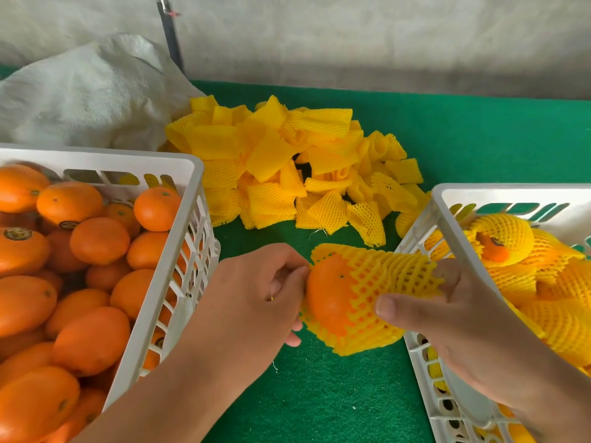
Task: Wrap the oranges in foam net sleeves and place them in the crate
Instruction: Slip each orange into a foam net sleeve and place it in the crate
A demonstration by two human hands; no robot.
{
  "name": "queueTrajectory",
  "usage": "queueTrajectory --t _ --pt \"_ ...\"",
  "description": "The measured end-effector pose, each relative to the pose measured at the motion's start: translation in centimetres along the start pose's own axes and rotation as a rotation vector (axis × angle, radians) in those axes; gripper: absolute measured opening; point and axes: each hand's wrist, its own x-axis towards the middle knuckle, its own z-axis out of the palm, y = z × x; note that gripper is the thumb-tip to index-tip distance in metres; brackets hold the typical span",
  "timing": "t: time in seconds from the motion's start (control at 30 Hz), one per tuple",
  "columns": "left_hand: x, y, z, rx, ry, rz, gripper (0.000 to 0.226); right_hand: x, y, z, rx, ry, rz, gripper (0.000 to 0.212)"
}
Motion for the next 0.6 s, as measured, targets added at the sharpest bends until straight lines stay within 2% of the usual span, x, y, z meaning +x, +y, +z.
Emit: queueTrajectory --t 0.07,0.17,0.23,0.3,0.4,0.43,0.5,0.6 --pt "0.0 0.1 0.0 0.034 0.022 0.020 0.022 0.0 -0.3 0.2 0.031 -0.029 -0.016 0.048" --pt "-0.1 0.1 0.0 0.054 0.026 0.002 0.026 0.1 0.1 0.0 0.040 0.012 0.013 0.063" --pt "0.0 0.0 0.0 -0.034 0.006 -0.072 0.029 0.2 0.2 -0.2 0.017 0.039 0.008 0.064" --pt "0.1 -0.1 0.0 -0.196 -0.102 -0.202 0.031 0.1 0.3 -0.3 -0.043 0.058 0.027 0.073" --pt "0.4 -0.1 -0.2 -0.606 -0.286 -0.328 0.021 -0.1 -0.2 0.0 -0.132 0.017 -0.037 0.060" --pt "0.5 -0.3 -0.4 -0.686 -0.355 -0.340 0.031 -0.2 -0.5 0.3 -0.154 -0.021 -0.034 0.056" --pt "0.6 -0.8 -0.5 -0.730 -0.455 -0.333 0.045 -0.3 -0.9 0.6 -0.218 -0.068 -0.037 0.041" --pt "0.8 -1.2 -0.6 -0.739 -0.444 -0.288 0.041 -0.3 -1.4 0.8 -0.236 -0.097 -0.082 0.019"
